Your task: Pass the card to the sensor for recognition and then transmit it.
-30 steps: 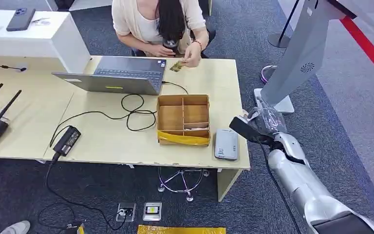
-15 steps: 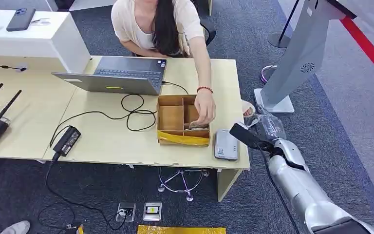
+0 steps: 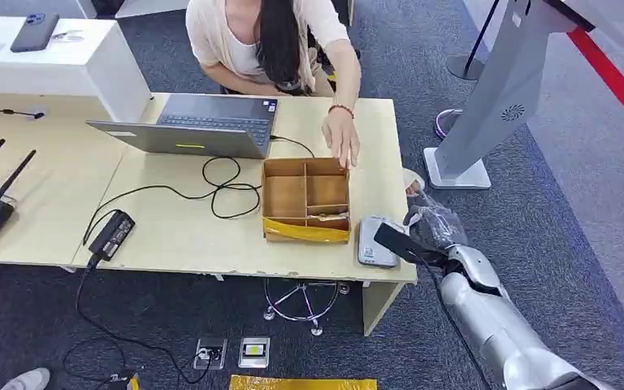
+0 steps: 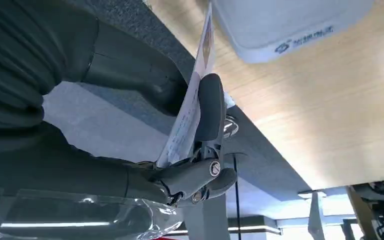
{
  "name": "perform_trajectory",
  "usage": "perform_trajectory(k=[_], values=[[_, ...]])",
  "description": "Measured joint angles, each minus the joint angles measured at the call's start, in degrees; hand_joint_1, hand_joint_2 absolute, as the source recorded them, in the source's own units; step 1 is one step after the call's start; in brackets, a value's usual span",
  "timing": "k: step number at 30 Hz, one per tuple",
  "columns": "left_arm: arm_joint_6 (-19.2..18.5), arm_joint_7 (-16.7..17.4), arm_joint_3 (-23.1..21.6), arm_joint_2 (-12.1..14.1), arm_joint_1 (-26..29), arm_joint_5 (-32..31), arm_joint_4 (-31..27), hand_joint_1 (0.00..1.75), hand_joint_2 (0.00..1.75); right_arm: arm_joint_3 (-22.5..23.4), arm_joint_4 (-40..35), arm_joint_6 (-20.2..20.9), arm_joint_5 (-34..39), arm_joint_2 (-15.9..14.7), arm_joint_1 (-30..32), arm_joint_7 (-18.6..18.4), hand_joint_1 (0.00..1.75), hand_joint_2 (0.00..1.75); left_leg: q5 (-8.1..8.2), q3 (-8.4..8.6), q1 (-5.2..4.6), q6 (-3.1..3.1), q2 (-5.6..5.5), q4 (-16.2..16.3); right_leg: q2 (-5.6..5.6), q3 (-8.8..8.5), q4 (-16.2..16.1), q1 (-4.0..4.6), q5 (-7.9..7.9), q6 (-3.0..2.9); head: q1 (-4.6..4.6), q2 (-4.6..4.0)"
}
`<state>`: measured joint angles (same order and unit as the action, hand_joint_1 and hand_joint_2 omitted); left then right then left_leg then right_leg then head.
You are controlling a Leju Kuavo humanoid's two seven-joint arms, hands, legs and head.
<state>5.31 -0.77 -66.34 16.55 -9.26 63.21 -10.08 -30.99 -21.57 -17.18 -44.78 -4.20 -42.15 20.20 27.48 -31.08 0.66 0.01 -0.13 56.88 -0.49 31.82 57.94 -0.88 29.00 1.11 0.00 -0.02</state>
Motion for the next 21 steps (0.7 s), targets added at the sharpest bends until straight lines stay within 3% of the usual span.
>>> perform_trajectory(k=[21], values=[[0.0, 0.0, 0.0, 0.0, 0.0, 0.0, 0.0, 0.0, 0.0, -2.4, -6.8, 1.6, 1.7, 1.1, 1.1, -1.1, 1.75, 1.75, 0.0, 0.0, 0.0, 0.0, 0.03, 0.0, 0.04, 0.0, 0.0, 0.0, 0.0, 0.0, -0.02, 0.02]])
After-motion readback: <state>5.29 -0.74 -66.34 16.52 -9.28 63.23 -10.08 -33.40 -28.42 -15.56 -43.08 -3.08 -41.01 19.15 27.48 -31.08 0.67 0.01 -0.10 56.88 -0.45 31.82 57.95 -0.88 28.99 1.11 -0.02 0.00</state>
